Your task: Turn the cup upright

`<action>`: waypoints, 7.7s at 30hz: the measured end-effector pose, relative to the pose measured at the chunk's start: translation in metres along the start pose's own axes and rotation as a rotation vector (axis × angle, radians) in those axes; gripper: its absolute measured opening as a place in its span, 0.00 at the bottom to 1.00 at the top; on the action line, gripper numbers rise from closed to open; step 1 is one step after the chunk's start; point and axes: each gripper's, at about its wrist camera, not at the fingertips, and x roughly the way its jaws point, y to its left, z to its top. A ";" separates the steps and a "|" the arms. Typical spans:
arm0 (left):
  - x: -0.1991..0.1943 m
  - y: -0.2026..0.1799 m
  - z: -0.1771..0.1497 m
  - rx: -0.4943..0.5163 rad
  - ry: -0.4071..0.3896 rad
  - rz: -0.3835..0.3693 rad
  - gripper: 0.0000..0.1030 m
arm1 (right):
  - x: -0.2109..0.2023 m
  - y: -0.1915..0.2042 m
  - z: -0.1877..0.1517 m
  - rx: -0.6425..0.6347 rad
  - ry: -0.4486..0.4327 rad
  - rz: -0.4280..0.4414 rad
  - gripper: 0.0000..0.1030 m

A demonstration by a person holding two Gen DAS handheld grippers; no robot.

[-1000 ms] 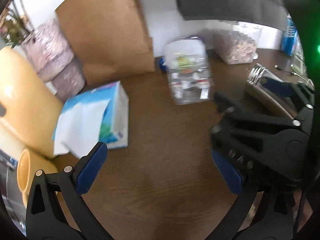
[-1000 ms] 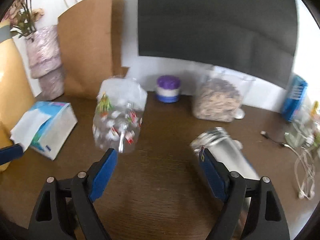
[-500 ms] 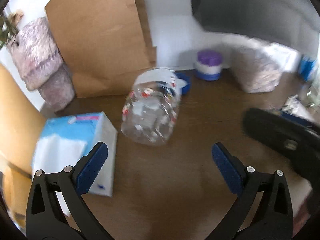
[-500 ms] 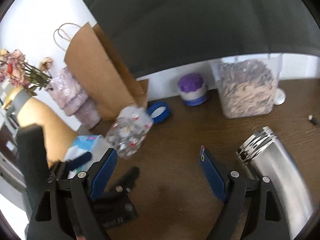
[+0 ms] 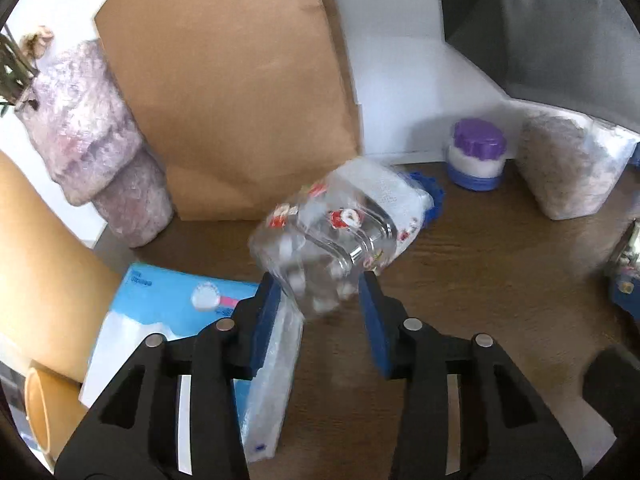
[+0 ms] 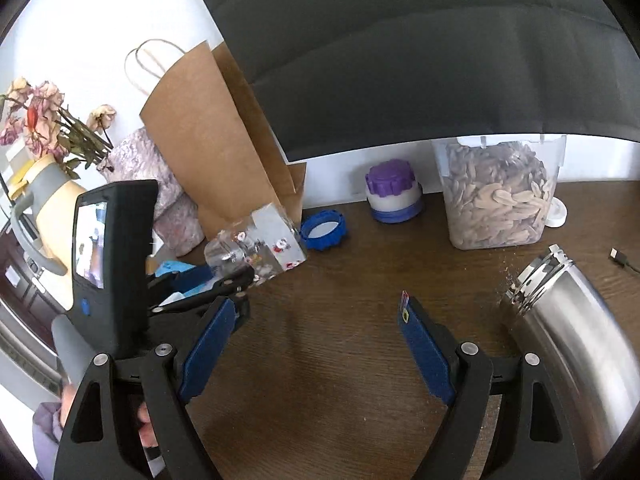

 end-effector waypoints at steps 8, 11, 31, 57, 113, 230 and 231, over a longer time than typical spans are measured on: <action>-0.015 -0.029 -0.001 0.174 0.019 -0.034 0.55 | -0.013 -0.020 0.008 0.087 -0.027 0.045 0.85; -0.021 -0.041 0.000 0.283 -0.078 -0.018 0.93 | -0.010 -0.023 0.010 0.098 -0.012 0.050 0.85; -0.041 -0.049 -0.013 0.315 0.056 -0.201 0.59 | -0.008 -0.041 0.017 0.193 0.056 0.187 0.85; -0.279 -0.028 -0.101 0.185 -0.136 -0.446 0.52 | -0.155 0.047 -0.030 0.082 0.179 0.492 0.68; -0.395 -0.061 -0.355 0.035 -0.026 -0.361 0.78 | -0.298 0.079 -0.320 -0.439 0.012 -0.082 0.81; -0.560 -0.023 -0.474 -0.069 -0.262 -0.222 1.00 | -0.514 0.135 -0.421 -0.120 -0.034 -0.111 0.83; -0.561 -0.023 -0.474 -0.068 -0.263 -0.222 1.00 | -0.514 0.135 -0.421 -0.120 -0.035 -0.111 0.83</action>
